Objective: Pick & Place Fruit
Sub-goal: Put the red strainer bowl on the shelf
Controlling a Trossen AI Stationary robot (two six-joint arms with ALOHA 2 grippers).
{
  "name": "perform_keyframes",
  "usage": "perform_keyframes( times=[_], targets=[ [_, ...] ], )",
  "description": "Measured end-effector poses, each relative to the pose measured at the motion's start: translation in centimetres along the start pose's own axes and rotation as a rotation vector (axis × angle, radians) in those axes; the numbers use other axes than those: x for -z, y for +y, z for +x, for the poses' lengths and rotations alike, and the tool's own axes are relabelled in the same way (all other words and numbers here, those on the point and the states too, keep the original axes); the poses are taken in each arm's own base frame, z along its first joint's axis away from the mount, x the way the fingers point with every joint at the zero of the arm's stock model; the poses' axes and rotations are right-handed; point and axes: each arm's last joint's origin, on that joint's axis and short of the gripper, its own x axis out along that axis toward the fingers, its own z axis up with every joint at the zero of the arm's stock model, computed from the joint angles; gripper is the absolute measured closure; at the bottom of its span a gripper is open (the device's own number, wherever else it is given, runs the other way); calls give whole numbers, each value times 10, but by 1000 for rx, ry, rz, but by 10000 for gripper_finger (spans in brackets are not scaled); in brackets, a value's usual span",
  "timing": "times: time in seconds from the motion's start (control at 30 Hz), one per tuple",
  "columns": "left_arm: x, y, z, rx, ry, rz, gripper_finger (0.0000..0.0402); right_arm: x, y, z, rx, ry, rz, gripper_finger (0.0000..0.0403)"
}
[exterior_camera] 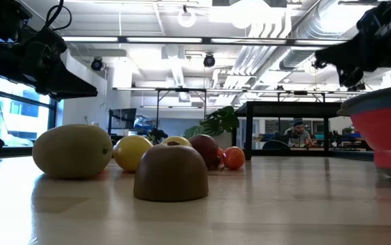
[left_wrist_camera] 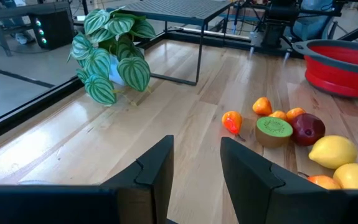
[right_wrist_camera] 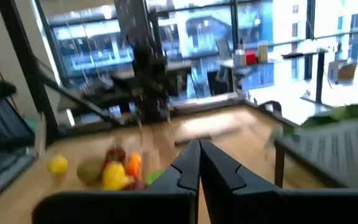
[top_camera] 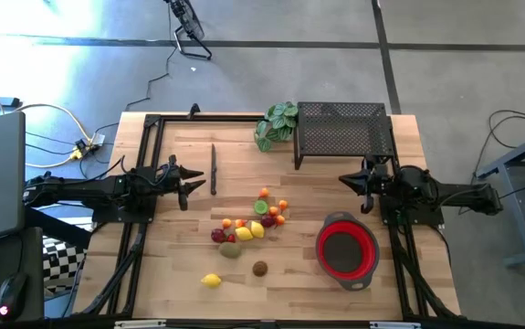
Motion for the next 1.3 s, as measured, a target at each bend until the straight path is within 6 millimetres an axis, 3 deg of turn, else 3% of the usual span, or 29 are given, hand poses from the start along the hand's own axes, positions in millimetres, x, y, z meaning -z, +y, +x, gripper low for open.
perform_keyframes(
  times=[0.2,0.47,1.03,1.3],
  targets=[
    [0,0,0,0,0,0,274,-11,4,4,-11,42,-1,400],
    [0,0,0,1,0,0,274,-22,13,19,20,261,21,400],
    [0,0,0,1,0,0,274,-82,38,44,97,635,67,400],
    [0,0,0,1,0,0,274,-83,41,40,187,873,164,400]
  ],
)
